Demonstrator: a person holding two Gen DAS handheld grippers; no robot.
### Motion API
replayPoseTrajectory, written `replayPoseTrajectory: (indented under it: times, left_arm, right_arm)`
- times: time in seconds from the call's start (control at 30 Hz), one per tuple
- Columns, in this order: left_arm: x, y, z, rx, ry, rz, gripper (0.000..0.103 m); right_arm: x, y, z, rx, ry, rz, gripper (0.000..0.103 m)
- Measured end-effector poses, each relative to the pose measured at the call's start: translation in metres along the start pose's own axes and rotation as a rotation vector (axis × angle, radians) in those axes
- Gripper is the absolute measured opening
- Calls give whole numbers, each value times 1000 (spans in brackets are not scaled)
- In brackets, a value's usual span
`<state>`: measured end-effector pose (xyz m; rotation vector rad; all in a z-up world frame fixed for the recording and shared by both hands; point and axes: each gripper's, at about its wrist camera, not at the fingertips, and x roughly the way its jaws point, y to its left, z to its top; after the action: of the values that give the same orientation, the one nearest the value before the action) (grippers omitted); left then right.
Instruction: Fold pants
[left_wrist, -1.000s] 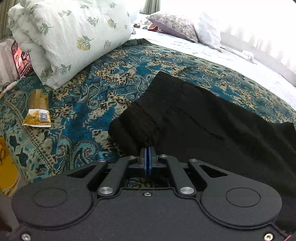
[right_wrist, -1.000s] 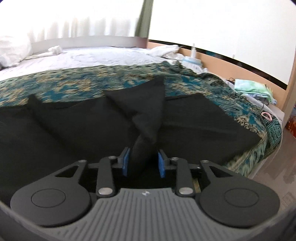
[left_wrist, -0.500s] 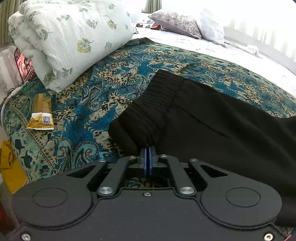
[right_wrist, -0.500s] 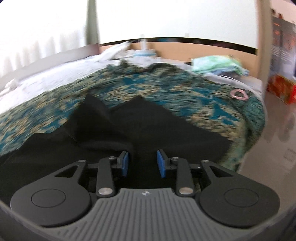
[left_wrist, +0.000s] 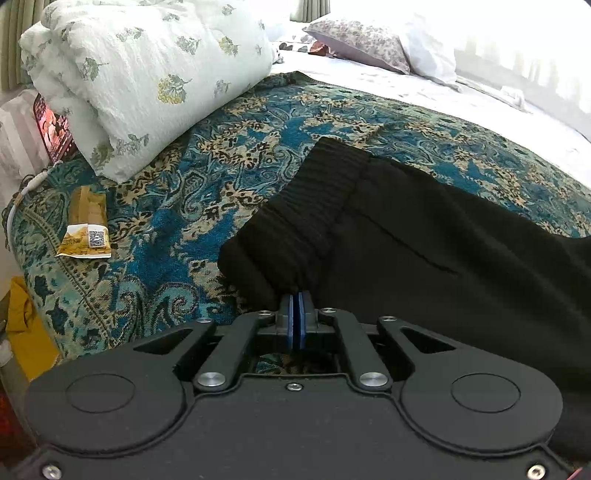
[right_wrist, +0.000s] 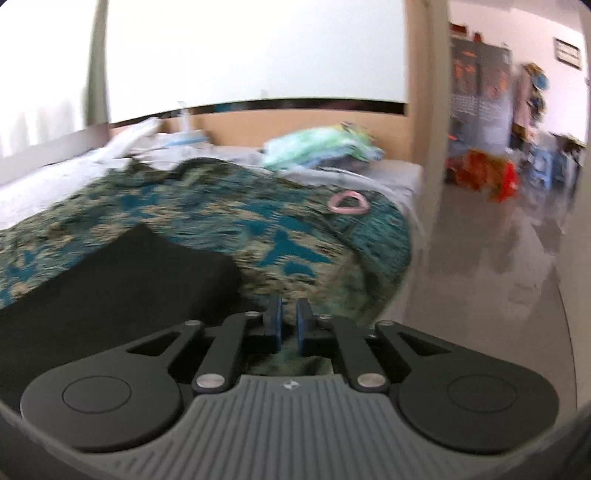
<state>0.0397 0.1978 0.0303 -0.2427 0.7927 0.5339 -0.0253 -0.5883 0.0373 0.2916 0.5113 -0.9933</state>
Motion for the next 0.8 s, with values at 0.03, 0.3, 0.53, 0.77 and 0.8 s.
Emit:
replayPoseTrajectory:
  times: [0.03, 0.3, 0.53, 0.77, 0.8]
  left_arm:
    - [1, 1, 2, -4, 6, -5, 7]
    - [4, 7, 8, -40, 41, -26, 7]
    - [5, 7, 7, -29, 37, -27, 7]
    - [4, 7, 6, -20, 30, -27, 7]
    - [4, 8, 6, -20, 31, -28, 7]
  right_arm:
    - [0, -6, 0, 21, 11, 1, 26]
    - [-29, -27, -2, 135, -39, 323, 34]
    - [-16, 25, -14, 11, 104, 388, 49]
    - [-7, 62, -2, 74, 57, 460, 68]
    - [-12, 62, 1, 85, 25, 507, 68]
